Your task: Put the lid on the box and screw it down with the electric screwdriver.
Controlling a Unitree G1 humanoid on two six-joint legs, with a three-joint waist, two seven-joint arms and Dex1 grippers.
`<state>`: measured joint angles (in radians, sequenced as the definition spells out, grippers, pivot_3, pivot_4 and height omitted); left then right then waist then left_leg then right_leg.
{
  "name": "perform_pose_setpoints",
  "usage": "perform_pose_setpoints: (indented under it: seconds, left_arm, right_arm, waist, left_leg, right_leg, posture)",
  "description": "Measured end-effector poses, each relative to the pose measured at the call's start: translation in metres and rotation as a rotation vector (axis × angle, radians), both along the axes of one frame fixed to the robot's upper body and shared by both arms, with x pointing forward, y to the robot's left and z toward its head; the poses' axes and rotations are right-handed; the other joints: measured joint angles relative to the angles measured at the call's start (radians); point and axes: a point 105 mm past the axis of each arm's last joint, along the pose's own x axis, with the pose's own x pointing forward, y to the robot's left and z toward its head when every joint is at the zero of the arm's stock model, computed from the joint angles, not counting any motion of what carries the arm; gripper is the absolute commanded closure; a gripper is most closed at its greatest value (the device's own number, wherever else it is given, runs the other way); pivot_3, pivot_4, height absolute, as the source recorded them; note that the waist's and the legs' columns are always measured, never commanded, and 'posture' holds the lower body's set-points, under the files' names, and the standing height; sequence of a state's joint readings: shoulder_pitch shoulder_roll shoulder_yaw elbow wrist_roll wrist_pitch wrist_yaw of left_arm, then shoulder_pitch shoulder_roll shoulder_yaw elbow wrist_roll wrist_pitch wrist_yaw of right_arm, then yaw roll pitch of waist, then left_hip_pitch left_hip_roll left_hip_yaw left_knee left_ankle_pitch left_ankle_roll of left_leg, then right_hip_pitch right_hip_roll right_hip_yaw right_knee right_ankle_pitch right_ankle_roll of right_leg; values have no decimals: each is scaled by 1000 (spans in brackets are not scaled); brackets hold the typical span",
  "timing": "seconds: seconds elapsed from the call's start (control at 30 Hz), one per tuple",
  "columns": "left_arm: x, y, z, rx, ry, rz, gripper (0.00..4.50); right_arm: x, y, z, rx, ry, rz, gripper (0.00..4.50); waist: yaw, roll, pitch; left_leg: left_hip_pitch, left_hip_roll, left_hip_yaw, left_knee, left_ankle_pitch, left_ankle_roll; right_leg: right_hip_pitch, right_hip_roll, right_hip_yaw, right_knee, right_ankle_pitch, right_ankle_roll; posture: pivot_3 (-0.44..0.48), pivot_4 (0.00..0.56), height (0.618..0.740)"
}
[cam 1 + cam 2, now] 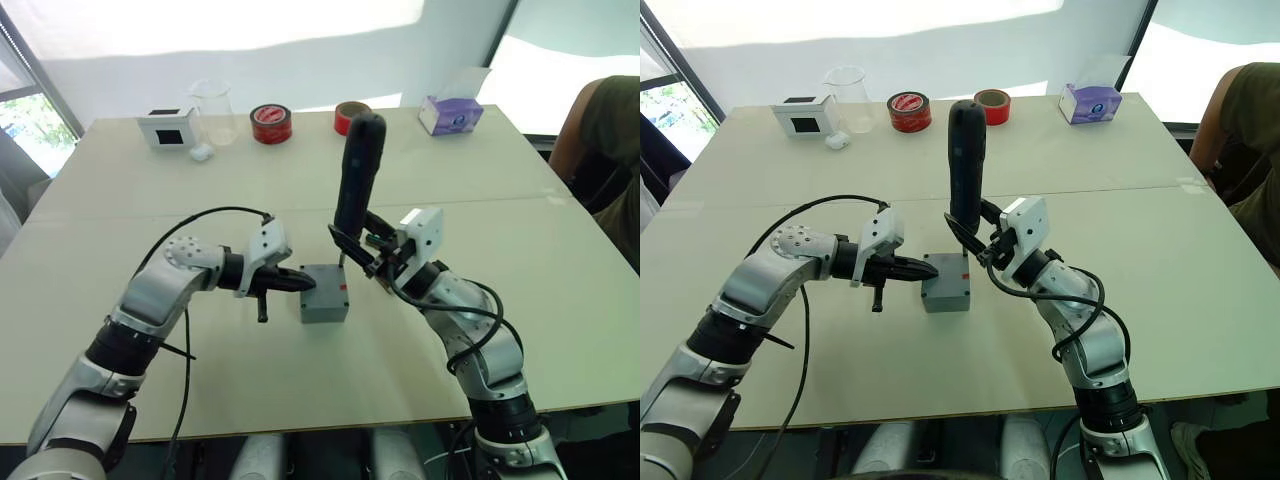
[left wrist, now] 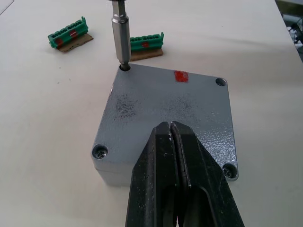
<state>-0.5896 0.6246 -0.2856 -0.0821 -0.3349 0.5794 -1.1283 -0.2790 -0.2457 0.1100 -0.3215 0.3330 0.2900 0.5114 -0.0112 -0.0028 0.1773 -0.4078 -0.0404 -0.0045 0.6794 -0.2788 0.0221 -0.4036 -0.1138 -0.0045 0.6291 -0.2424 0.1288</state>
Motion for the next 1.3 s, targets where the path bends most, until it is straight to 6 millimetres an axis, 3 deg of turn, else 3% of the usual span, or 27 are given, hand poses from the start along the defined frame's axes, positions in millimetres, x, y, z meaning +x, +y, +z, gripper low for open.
perform_pose_setpoints:
  seconds: [0.6, 0.8, 1.3]
  left_arm:
    - [-1, -2, -6, 21, -2, -3, 4500]
    - [0, -1, -8, 31, 4, 4, 4500]
    - [0, -1, -9, 31, 6, 5, 4500]
  right_arm:
    - [2, 4, -8, -85, 5, 12, 2711]
    - [11, 3, -13, -17, 66, -10, 2711]
    - [10, 2, -13, 11, 81, 1, 2711]
  waist:
    - [0, -6, -21]
    - [0, -7, -24]
    - [-1, -7, -24]
  left_leg:
    - [3, 0, -1, -1, 0, 0]
    - [21, 0, -1, -14, 0, 0]
    - [21, 0, -1, -16, 0, 0]
  right_leg:
    - [3, 0, 0, -1, -1, -1]
    - [15, -1, 0, -12, -2, -3]
    - [14, -2, 0, -13, -1, -2]
  posture:
    - [0, 150, 740]
    - [0, 150, 740]
    - [0, 150, 740]
